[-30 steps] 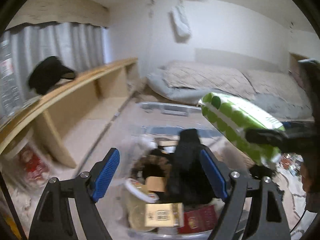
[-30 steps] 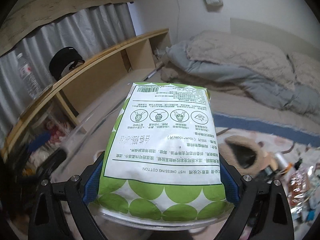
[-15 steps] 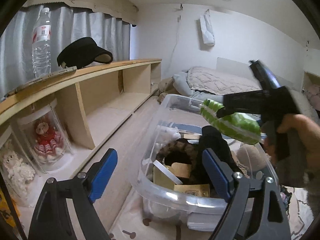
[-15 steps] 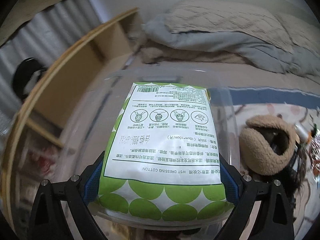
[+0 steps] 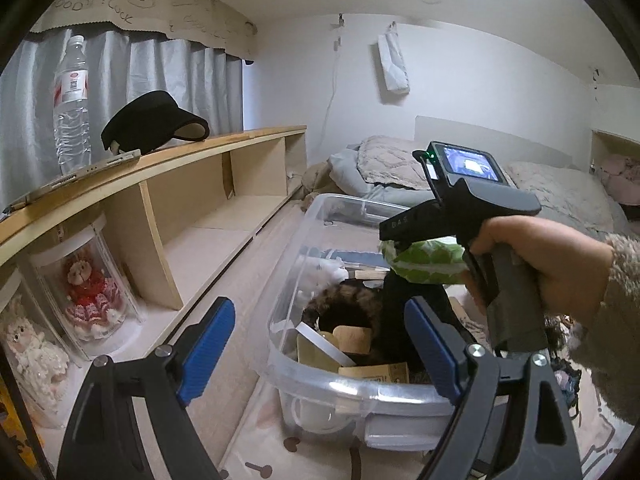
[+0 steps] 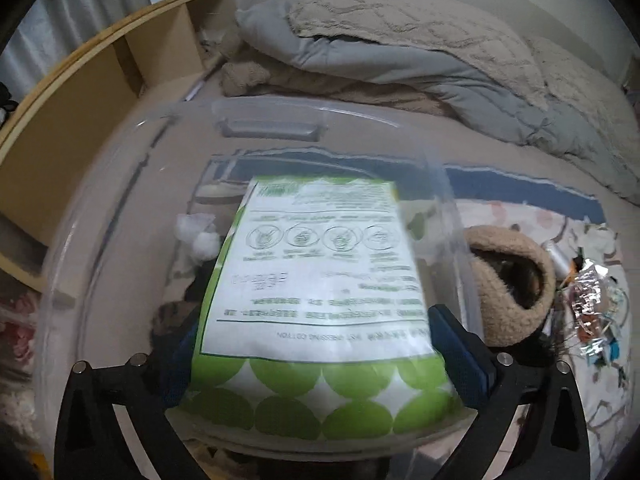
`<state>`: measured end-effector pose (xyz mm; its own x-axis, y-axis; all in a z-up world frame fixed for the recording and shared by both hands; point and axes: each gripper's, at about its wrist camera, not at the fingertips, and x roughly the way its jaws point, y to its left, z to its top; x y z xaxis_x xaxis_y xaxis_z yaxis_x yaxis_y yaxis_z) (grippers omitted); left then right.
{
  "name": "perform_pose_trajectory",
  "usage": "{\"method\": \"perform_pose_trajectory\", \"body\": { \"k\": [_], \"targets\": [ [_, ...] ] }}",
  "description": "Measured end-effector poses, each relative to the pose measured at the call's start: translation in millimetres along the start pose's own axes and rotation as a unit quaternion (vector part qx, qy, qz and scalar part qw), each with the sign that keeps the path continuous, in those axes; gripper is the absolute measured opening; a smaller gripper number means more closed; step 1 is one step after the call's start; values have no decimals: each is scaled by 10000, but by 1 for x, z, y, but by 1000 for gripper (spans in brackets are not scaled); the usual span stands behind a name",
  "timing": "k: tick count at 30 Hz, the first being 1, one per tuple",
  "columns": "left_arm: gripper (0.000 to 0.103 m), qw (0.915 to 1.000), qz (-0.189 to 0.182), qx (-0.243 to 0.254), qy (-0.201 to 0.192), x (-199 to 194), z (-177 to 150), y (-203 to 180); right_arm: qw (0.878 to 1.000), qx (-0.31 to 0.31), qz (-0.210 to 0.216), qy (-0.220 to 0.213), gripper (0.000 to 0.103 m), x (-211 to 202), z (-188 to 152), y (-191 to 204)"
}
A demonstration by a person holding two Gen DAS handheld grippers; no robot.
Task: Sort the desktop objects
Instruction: 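Lower the green polka-dot bag into the clear box and open the right gripper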
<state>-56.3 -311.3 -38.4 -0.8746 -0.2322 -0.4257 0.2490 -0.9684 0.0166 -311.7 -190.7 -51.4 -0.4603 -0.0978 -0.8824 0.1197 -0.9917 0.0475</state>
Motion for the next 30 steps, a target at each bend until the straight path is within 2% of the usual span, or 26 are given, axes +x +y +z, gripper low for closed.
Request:
{"method": "perform_pose_trajectory", "body": {
  "k": [10,17,19,21,22,23,24,30],
  "targets": [
    [87,10000,-16,-42,6,-2,0,4,9986,-168,314,-400,103,-33,0,-7],
    [87,10000,-20,36,-4,-5,-1,1,9916,-282,1117,-584,103,-55,-10,-23],
    [87,10000,-14,49,3,-6,-2,0,9878,-508,1310,-669,94,-61,-17,-24],
    [87,10000,-9,49,4,-6,-2,0,9869,-725,1281,-657,57,-64,-26,-25],
    [87,10000,-6,49,2,-6,-2,0,9866,-740,1345,-543,49,-63,-31,-26],
    [87,10000,-3,48,-9,-7,-2,0,9850,-755,1486,-440,36,-61,-33,-26],
    [87,10000,-2,48,-16,-7,-1,0,9830,-785,1631,-316,29,-59,-36,-26],
    [87,10000,20,81,-51,-10,1,-2,9760,-1407,1663,-15,25,-48,-55,-4]
  ]
}}
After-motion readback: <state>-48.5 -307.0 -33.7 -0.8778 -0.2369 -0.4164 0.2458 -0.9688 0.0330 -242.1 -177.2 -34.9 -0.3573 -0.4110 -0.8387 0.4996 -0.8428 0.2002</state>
